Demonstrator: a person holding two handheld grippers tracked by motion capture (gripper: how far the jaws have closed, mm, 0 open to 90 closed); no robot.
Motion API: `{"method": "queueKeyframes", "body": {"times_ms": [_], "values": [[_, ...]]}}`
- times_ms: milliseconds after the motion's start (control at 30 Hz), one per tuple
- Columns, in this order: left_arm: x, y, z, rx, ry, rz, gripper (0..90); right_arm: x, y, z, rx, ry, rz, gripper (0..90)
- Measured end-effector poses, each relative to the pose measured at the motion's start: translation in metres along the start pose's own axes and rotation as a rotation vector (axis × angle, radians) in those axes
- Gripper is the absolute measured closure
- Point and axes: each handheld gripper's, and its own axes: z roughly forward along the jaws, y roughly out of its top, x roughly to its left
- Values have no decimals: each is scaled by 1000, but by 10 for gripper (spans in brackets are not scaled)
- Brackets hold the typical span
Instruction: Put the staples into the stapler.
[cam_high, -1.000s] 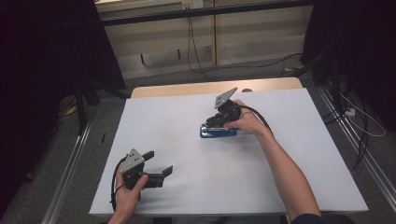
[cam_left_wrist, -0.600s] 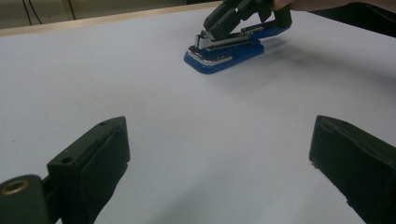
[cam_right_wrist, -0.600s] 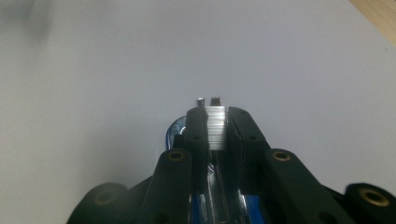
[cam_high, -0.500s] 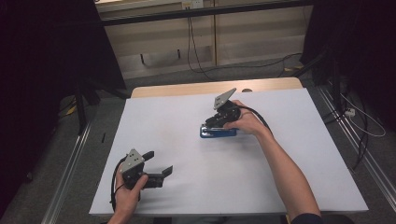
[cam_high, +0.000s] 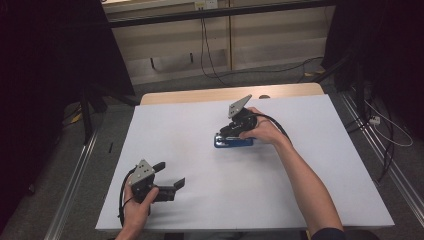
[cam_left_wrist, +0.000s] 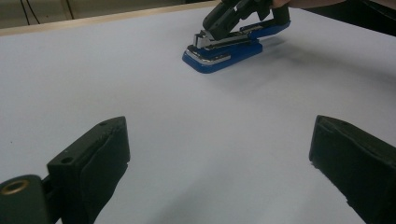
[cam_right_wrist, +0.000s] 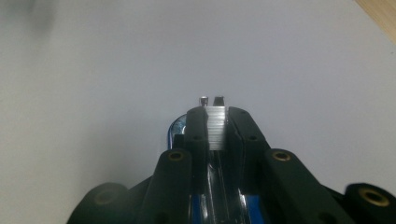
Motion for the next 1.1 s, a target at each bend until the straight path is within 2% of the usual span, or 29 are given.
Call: {"method": "queueKeyframes", "body": {"times_ms": [433, 1100], "values": [[0, 0, 0, 1, 0, 1, 52, 0, 3, 3, 8, 1, -14, 794], [0, 0, 0, 2, -1, -1, 52, 0, 3, 6, -12, -10, 22, 759]]}}
